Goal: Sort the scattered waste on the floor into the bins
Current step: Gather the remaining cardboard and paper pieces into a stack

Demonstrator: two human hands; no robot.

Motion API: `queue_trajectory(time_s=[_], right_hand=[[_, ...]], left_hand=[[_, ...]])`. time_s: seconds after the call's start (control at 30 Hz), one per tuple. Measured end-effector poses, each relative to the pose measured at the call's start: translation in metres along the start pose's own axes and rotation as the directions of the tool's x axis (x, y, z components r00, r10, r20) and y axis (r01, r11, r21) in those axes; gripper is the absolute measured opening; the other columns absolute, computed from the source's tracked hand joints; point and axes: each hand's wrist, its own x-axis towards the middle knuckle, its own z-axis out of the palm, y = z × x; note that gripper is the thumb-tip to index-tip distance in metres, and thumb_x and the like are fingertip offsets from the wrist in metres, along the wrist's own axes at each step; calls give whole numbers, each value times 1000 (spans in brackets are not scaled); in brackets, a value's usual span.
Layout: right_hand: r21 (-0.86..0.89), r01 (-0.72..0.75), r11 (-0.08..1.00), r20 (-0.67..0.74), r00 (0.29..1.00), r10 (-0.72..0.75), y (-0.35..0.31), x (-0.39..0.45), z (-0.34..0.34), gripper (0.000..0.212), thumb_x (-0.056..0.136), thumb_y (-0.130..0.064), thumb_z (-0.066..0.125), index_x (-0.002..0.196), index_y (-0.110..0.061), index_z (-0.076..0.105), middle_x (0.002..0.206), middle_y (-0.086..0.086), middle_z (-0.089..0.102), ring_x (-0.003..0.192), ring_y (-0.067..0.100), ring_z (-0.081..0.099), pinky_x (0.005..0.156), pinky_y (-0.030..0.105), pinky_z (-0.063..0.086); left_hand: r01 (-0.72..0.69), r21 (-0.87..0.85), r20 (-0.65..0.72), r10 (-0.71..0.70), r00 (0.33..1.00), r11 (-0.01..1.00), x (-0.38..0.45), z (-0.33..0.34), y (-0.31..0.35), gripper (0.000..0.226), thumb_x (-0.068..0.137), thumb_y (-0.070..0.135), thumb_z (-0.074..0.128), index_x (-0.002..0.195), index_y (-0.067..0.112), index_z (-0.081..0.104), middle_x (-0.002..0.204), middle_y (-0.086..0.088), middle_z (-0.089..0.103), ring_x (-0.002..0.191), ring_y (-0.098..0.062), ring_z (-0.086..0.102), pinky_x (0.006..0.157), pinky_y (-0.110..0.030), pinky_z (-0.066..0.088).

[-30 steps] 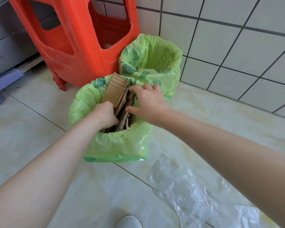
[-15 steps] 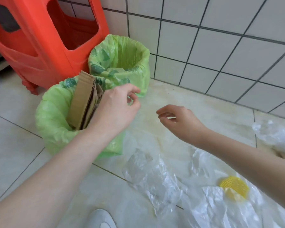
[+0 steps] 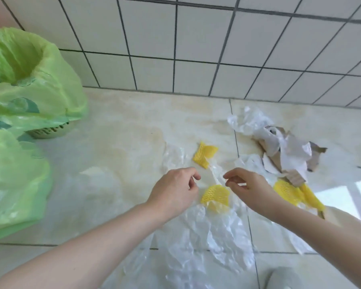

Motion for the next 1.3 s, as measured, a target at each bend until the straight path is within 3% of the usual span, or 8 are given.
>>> queue_trajectory(time_s=[0.17,0.43,0.57,0.7,0.83,1.03,1.13,1.3], right_hand=[[-11,-145,989,-115,983,142,71,-21,-29,22,89,-11,55,95,-31,61,92,-6,68,92,13,63,82,25,50],[-194,-380,904,-310,899,311,173,-36,-86,19,89,-13,53,99,-27,61,91,-10,56,84,11,54,62,6,35],[-279,-468,839,-317,869,379,215,-47,-110,29,85,-14,55,113,-22,59,111,-1,53,109,24,51,87,32,44],[-417,-587,694,-302,810,503,234,-54,-124,65,83,-34,63,140,-23,33,135,7,37,120,34,36,96,38,39],[-228,-723,652,-239,691,682,247,-57,-125,89,74,-49,72,143,-25,21,131,7,35,121,35,37,92,43,42],[-222,-664,714,-160,748,645,256,-56,-124,60,74,-47,70,121,-23,42,111,-2,53,100,21,52,78,35,48],[-99,-654,750,-174,753,634,255,-50,-132,49,71,-40,76,109,-25,49,100,-1,56,90,20,55,73,34,52],[305,-524,795,-168,793,586,244,-31,-155,27,69,-21,81,89,-10,66,84,6,65,78,22,61,64,30,47]], left_hand=[[-89,77,147,77,986,993,43,48,26,23,86,20,48,101,27,64,92,5,68,86,-20,62,75,-32,51],[-303,167,307,243,920,938,107,106,89,25,89,20,45,106,25,62,100,6,66,89,-17,57,72,-28,44],[-440,181,355,359,863,879,135,137,121,25,92,19,44,108,19,62,108,4,63,106,-15,53,84,-33,48],[-583,248,432,451,781,774,157,172,143,24,94,21,43,109,13,60,114,0,58,114,-19,47,86,-37,47],[-678,300,499,495,711,671,172,198,160,36,93,16,43,128,13,53,149,0,39,135,-19,35,100,-36,41],[-716,490,648,342,680,497,184,224,171,63,94,14,42,150,20,15,160,2,12,148,-24,5,116,-43,19],[-719,553,629,353,692,421,187,228,169,64,91,12,45,148,22,16,159,2,14,146,-28,10,115,-46,19],[-661,582,552,367,749,474,189,217,165,49,86,18,50,133,20,38,143,0,34,125,-29,37,94,-43,36]])
